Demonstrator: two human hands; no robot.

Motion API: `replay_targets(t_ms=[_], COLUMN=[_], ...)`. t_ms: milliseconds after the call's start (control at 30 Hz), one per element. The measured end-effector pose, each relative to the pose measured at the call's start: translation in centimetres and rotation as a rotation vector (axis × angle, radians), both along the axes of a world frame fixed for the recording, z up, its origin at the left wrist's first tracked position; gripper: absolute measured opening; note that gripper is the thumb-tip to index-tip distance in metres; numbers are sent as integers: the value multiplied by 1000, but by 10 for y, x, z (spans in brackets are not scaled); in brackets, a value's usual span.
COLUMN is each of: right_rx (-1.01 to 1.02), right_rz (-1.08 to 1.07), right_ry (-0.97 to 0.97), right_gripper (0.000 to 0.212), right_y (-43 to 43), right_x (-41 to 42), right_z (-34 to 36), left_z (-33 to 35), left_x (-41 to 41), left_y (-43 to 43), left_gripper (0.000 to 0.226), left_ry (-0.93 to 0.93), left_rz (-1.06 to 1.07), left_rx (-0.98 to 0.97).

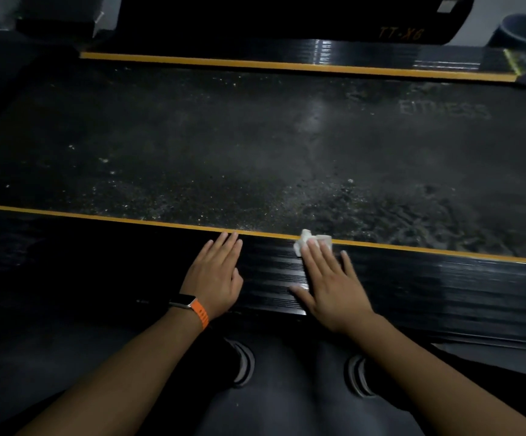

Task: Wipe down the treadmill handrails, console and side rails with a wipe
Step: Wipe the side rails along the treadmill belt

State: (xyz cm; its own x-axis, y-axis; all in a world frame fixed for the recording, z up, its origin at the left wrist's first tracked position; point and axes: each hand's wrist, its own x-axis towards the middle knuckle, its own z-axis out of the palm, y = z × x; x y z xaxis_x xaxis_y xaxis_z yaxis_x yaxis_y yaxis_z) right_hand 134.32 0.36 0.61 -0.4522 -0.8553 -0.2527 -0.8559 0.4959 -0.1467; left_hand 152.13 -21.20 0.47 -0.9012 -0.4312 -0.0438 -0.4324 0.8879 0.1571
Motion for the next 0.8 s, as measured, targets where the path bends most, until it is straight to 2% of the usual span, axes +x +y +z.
replay_targets(t_ms=[100, 200, 300, 467, 667, 800], right_rx=[19, 7, -24, -101, -100, -73], right_rz=[-87, -118, -24, 106, -29, -54], right_ry=[0, -17, -31, -9, 106, 89], right_gripper=[91, 96, 98, 87, 85, 87], right_y=[26, 17, -12, -22, 35, 20], right_x=[-10, 1, 24, 38, 15, 33], right_z=[1, 2, -1, -11, -15, -11], left_z=[0, 0, -1, -1, -2, -1], left_x=[-1, -1, -6, -17, -15, -15], left_y=[0, 1, 6, 22, 20, 20], left_gripper=[68, 67, 67, 67, 66, 67], left_ry=[-3, -9, -12, 28, 55, 52], left_rz=[-3, 0, 9, -3, -5, 0], left_rx=[-14, -24, -43, -7, 22, 30])
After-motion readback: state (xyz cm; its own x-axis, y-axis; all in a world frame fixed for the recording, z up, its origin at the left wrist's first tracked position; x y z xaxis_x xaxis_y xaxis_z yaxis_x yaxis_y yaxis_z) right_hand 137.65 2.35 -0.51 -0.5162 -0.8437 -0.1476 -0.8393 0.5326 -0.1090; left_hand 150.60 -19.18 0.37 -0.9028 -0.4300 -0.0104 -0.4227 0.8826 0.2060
